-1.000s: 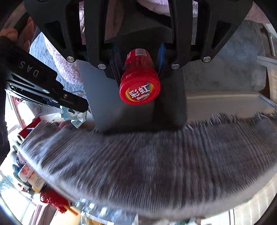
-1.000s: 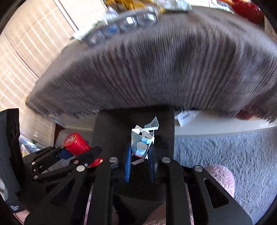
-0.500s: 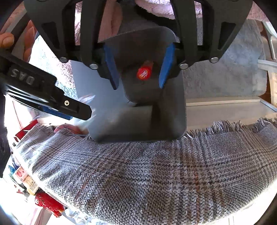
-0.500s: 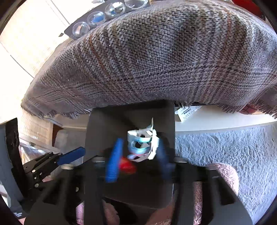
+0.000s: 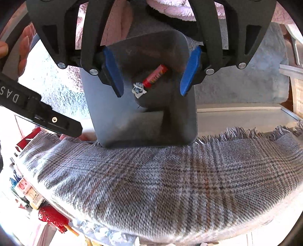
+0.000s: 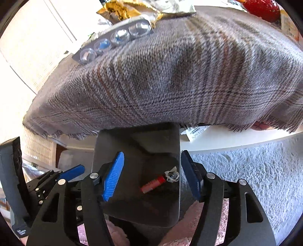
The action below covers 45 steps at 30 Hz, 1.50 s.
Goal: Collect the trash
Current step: 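Carry both items down to the grey bin and open both tools, then grasp the white paper with the left tool while the right tool grasps the yellow wrapper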
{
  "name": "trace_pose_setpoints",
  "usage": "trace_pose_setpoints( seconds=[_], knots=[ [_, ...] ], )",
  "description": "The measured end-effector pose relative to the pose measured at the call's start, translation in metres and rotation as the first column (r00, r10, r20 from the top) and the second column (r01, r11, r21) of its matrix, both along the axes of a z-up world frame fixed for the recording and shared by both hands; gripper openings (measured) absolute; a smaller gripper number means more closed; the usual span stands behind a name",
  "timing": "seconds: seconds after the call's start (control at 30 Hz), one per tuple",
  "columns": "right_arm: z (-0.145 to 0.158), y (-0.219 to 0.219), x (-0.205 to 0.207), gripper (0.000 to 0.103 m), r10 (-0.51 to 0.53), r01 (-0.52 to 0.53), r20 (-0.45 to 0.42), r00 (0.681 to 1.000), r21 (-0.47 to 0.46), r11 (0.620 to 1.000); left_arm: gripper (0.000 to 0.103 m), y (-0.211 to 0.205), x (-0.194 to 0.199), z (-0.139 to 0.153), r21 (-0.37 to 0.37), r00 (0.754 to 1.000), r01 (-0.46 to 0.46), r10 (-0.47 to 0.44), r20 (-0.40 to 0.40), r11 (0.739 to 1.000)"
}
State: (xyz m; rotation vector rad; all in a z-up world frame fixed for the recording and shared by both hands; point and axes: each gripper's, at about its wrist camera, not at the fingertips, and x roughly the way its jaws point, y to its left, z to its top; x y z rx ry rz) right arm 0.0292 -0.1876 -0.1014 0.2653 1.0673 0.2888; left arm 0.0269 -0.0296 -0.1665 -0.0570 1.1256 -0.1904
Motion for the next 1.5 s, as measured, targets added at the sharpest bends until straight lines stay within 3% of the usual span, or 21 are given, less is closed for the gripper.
trace_pose_setpoints(
  seconds=[0.4,0.8,1.07,1.23,1.5],
  knots=[
    [0.068,-0.034,0.006,0.065,-0.073,0.072,0.178,0.981,0.007,0.997,0.063,0.027,0.007,0.081,0.013,0.988,-0.044,0.042,0.148,0.999],
    [0.105,-0.029,0.043,0.065,-0.055,0.062,0.285,0.957,-0.016,0.998,0.063,0.038,0.046,0.127,0.026,0.965,-0.049,0.041,0.260,0.998],
    [0.115,-0.007,0.076,0.065,-0.009,0.018,0.305,0.952,-0.028,0.999,0.063,0.038,0.071,0.137,0.049,0.955,-0.034,0.018,0.295,0.998],
    [0.112,0.005,0.094,0.064,0.017,-0.001,0.303,0.953,-0.053,0.999,0.063,0.034,0.091,0.136,0.095,0.953,0.013,-0.041,0.300,0.995],
    [0.104,0.017,0.118,0.062,0.029,0.008,0.320,0.947,-0.111,0.994,0.063,0.029,0.129,0.134,0.093,0.952,0.074,-0.098,0.290,0.993]
  ],
)
